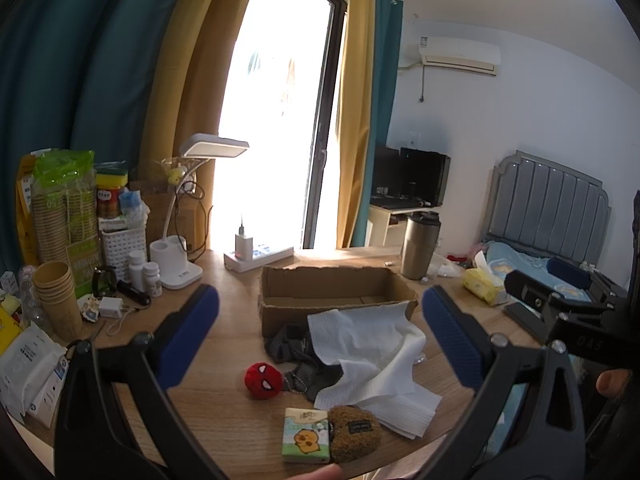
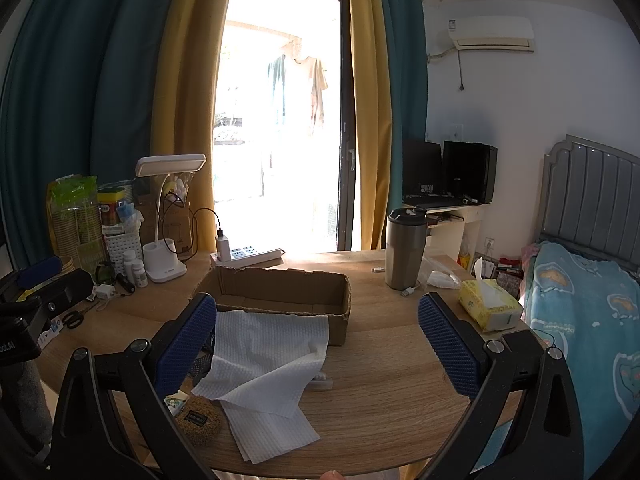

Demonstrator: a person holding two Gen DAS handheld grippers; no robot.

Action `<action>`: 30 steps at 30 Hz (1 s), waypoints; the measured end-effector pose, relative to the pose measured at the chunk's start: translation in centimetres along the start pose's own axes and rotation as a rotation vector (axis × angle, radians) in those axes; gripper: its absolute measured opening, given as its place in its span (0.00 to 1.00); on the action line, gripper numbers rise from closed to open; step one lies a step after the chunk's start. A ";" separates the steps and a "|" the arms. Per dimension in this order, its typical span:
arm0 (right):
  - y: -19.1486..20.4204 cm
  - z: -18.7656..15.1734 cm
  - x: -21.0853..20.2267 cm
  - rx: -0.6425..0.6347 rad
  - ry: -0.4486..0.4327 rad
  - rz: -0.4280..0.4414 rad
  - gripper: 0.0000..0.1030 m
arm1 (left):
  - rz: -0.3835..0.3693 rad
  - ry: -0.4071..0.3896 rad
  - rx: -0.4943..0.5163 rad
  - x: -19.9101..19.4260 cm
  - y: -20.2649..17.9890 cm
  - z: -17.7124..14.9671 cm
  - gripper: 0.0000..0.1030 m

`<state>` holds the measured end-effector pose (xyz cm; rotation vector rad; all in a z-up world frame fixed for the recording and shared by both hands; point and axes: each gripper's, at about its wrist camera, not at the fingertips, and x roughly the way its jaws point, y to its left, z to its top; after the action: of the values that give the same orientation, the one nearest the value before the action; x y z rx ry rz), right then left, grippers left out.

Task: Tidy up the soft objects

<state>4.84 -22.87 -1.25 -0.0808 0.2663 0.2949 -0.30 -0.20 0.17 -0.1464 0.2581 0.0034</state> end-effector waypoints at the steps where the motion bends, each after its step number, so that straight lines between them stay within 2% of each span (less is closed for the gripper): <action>1: 0.0 0.0 0.0 0.000 0.000 0.000 1.00 | 0.000 0.000 0.000 0.0 0.0 0.0 1.00; 30: 0.1 0.0 -0.1 -0.001 0.002 0.000 1.00 | 0.000 0.000 -0.001 -0.1 0.1 -0.1 1.00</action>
<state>4.74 -22.82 -1.21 -0.0825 0.2676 0.2947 -0.43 -0.13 0.13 -0.1471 0.2584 0.0038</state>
